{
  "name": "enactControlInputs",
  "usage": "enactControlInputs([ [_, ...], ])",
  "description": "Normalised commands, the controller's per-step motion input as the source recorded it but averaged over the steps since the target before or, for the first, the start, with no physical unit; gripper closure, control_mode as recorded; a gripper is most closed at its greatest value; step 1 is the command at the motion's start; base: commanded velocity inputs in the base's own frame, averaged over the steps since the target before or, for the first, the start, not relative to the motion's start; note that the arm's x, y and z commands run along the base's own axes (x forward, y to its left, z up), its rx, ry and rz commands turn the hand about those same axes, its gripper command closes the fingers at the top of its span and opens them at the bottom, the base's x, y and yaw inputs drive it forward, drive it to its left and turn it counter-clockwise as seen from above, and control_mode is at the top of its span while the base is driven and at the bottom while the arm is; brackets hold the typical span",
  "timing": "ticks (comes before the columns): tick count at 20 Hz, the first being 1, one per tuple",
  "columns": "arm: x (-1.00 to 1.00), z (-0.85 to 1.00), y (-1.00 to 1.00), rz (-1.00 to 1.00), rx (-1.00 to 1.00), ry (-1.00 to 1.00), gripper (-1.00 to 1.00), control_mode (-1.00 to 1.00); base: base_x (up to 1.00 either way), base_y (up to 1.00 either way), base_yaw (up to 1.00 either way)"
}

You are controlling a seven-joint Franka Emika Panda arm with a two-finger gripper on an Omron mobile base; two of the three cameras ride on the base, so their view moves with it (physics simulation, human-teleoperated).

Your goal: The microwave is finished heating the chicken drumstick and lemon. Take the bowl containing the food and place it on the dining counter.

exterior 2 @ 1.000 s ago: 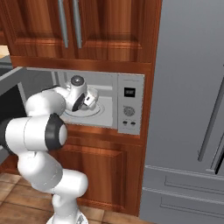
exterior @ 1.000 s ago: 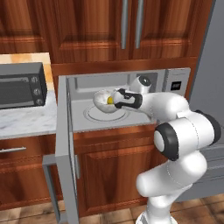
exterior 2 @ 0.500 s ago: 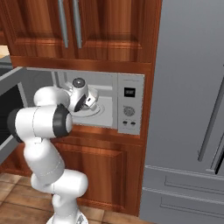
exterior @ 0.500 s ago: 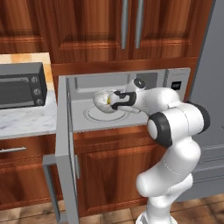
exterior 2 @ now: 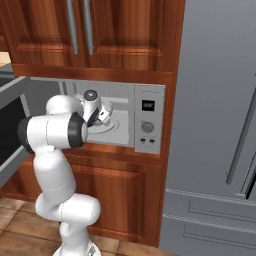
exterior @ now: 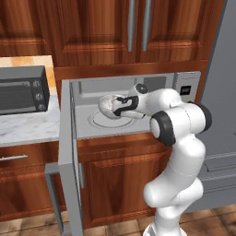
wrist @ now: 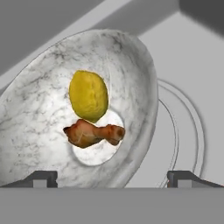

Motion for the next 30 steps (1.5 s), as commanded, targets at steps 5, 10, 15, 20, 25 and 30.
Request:
enactControlInputs([
  [5, 0.31, -0.23, 0.1, -0.01, 0.0, 0.0, -1.0, -1.0, 0.0, 0.0, 0.0],
  [10, 0.14, -0.43, 0.05, 0.0, 0.0, 0.03, 1.0, -1.0, 0.0, 0.0, 0.0],
  [15, 0.0, -0.18, 0.0, 0.0, 0.0, 0.0, 1.0, -1.0, 0.0, 0.0, 0.0],
  [20, 0.0, 0.0, 0.0, 0.0, 0.0, 0.0, 1.0, -1.0, 0.0, 0.0, 0.0],
  [25, -0.36, 0.0, -0.01, 0.0, 0.0, 0.0, 1.0, -1.0, 0.0, 0.0, 0.0],
  [30, -0.82, 0.0, -0.1, 0.0, 0.0, -0.08, 1.0, -1.0, 0.0, 0.0, 0.0],
])
